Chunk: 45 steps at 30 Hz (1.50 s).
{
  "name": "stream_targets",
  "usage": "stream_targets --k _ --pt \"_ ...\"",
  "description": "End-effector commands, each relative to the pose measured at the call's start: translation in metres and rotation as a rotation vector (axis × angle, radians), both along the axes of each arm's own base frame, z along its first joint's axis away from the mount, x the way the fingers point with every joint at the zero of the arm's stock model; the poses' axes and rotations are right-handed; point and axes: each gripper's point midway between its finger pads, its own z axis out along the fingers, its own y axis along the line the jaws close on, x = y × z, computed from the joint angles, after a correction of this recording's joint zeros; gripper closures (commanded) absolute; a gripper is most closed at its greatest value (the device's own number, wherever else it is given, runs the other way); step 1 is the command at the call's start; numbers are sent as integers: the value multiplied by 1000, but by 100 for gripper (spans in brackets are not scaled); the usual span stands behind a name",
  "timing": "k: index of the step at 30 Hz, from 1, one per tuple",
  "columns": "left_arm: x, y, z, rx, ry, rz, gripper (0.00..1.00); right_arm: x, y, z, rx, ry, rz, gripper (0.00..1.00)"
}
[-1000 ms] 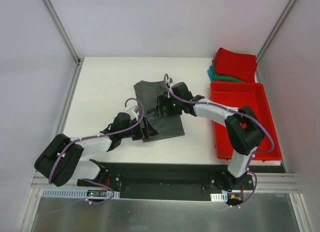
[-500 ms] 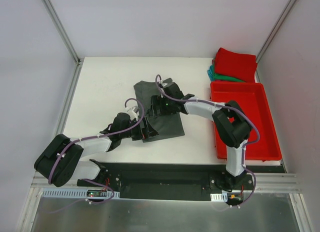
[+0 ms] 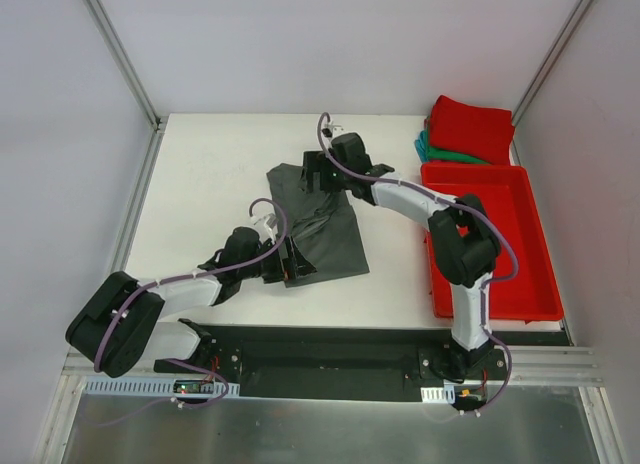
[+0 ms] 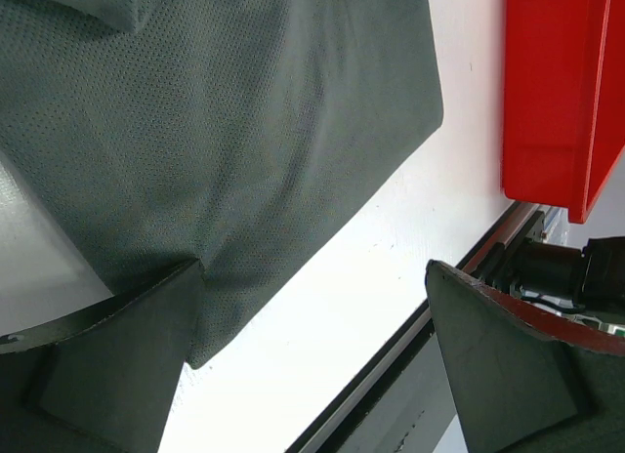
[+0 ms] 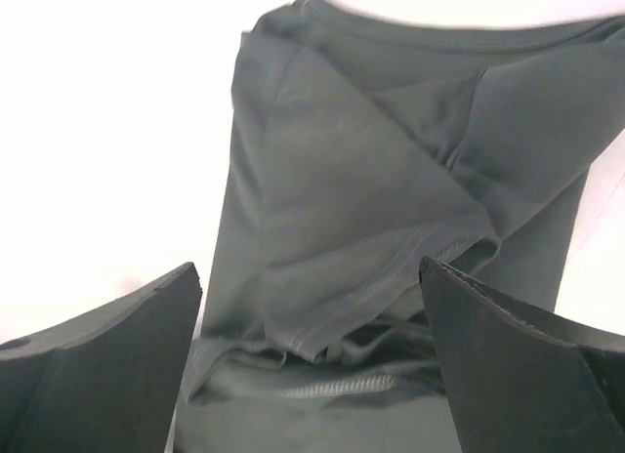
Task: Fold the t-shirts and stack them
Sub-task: Fold the folded rectangular tshirt in 1/3 of the way
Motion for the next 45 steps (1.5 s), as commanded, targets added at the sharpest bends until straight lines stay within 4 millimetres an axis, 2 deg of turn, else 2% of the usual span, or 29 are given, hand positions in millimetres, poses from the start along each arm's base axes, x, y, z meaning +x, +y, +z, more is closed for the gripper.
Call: stream_targets --k 1,3,5,7,13,19,23,26,29,32,35,38,41,45 --pt "-50 31 -52 163 220 -12 1 -59 3 34 92 39 200 4" --pt "-50 30 -52 160 221 -15 1 -94 5 29 140 128 271 4" --pt "-50 30 -51 157 221 -17 1 -120 9 20 150 185 321 4" --pt "-49 29 -50 151 216 -19 1 -131 12 11 145 209 334 4" --pt "-51 30 -50 151 218 -20 1 -130 29 -17 157 318 313 4" --pt "-51 30 -52 156 224 -19 1 -131 44 -30 178 339 319 4" --pt "-50 28 -51 151 219 -25 1 -113 50 -38 156 309 280 4" --pt "-52 28 -51 148 224 -30 1 -83 50 -41 124 245 196 4" --pt "-53 28 -53 147 229 -32 1 -45 56 -29 135 139 103 4" --pt "-53 28 -53 147 233 -30 1 -7 60 -7 168 47 -3 4" --pt "-55 29 -53 147 231 -29 1 18 58 5 174 5 -75 4" --pt "-54 29 -51 142 223 -26 1 24 51 17 199 19 -78 4" --pt "-52 30 -49 146 209 -22 1 18 36 31 145 -31 -53 4" --pt "-51 29 -42 134 191 -21 1 10 12 39 41 -97 -10 4"
